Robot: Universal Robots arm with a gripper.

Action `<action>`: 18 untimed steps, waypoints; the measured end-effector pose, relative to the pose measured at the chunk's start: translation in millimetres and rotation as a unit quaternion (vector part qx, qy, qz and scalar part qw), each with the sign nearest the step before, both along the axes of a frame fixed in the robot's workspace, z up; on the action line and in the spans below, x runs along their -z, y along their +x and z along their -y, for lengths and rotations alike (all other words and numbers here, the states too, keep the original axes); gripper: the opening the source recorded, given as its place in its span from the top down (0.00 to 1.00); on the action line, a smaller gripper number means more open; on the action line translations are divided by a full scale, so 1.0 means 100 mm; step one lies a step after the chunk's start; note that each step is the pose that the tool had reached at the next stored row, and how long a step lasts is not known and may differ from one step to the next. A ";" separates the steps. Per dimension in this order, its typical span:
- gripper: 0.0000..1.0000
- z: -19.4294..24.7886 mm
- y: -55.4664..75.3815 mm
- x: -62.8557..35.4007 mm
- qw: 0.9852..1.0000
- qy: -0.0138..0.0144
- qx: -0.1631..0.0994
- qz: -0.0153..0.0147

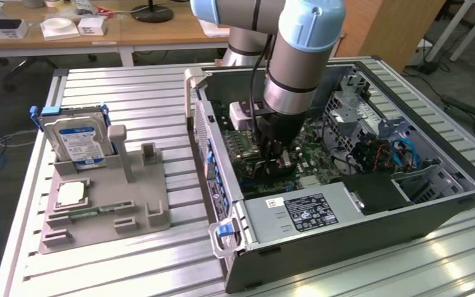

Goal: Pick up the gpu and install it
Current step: 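Insert the gpu into the slot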

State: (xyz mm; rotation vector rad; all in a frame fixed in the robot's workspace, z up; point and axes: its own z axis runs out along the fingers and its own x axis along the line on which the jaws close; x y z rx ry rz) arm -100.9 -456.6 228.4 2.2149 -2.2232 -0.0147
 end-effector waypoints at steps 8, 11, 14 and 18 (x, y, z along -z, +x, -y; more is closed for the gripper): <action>0.66 0.002 0.00 -0.203 1.000 -0.001 0.000 0.000; 0.66 0.002 0.00 -0.273 1.000 -0.001 0.000 0.000; 0.66 0.002 0.00 -0.346 1.000 -0.001 0.000 0.001; 0.66 0.002 0.00 -0.395 1.000 -0.001 0.000 0.002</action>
